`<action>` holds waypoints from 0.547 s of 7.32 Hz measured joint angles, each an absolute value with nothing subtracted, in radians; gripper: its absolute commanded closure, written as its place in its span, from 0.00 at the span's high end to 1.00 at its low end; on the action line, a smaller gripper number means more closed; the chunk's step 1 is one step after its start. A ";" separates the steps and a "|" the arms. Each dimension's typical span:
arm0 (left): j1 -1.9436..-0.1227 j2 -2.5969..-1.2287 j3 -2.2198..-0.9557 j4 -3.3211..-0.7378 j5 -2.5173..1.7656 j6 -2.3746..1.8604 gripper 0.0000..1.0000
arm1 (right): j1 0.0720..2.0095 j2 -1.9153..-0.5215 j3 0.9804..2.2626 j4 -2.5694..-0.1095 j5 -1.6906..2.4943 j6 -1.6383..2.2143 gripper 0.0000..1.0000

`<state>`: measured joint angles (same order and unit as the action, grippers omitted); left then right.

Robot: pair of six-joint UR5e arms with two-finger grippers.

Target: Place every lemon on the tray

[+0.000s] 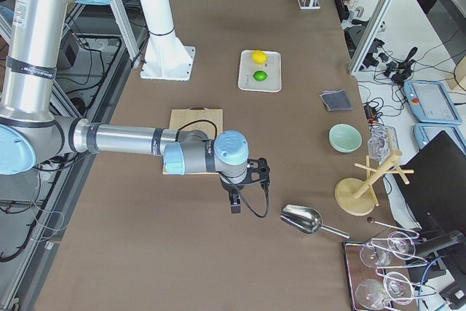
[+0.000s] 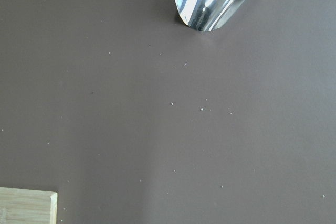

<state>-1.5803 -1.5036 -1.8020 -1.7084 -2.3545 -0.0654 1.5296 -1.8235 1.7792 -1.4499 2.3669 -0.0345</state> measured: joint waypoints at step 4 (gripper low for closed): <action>-1.580 -1.495 -1.782 -1.697 -2.315 -0.027 0.98 | 1.574 -1.824 1.820 -1.575 2.369 -0.056 1.00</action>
